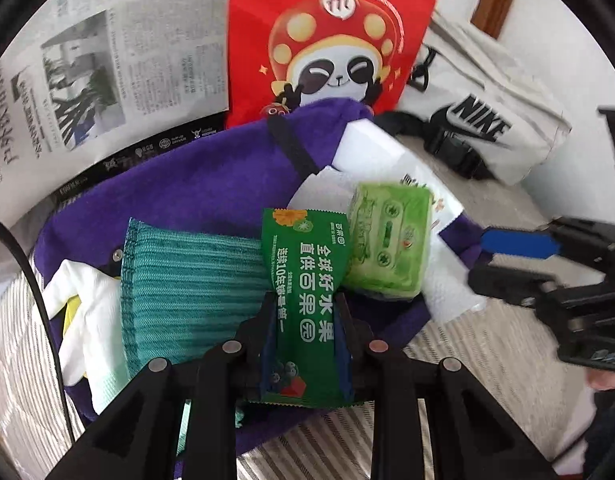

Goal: Organize soft objects

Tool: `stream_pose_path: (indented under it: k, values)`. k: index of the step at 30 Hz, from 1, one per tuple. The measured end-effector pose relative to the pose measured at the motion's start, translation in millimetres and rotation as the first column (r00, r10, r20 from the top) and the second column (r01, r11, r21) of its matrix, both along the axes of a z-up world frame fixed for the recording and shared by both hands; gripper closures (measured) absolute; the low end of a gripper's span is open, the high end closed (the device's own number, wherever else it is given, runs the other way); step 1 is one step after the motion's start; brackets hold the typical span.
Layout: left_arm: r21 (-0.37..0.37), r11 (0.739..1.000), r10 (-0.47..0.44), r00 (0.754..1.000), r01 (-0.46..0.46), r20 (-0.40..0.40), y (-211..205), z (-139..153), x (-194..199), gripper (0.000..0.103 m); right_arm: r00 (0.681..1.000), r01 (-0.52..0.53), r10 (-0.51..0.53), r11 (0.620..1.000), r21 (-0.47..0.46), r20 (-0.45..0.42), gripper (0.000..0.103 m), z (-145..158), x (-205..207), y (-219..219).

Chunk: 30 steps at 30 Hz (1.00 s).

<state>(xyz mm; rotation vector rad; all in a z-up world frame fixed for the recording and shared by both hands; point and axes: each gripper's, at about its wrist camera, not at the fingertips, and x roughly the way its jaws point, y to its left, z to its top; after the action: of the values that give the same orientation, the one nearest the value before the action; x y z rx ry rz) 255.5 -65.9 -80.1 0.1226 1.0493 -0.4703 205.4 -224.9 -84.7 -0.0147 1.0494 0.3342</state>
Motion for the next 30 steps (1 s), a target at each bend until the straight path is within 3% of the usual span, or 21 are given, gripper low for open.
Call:
stream_pose_path:
  k: [7, 14, 21, 25, 30]
  values:
    - [0.022, 1.0, -0.007, 1.0, 0.006, 0.001, -7, 0, -4, 0.071, 1.0, 0.018, -0.018, 1.0, 0.011, 0.022, 0.062, 9, -13, -1]
    - [0.023, 0.999, -0.024, 1.0, 0.024, 0.001, -6, 2, -17, 0.055, 0.997, 0.061, -0.062, 0.998, 0.017, 0.035, 0.059, 20, -31, -8]
    - [0.09, 0.996, -0.003, 1.0, 0.001, 0.025, -6, 10, -41, 0.039, 0.989, 0.133, -0.132, 0.991, 0.0, 0.07, 0.043, 34, -53, -12]
    - [0.073, 0.995, 0.062, 0.997, -0.066, 0.054, 11, 24, -57, 0.028, 0.98, 0.17, -0.166, 0.985, -0.028, 0.108, 0.022, 46, -69, -8]
    - [0.038, 0.99, 0.135, 0.988, -0.138, 0.077, 37, 43, -82, 0.019, 0.976, 0.176, -0.17, 0.984, -0.034, 0.133, 0.019, 57, -83, 4]
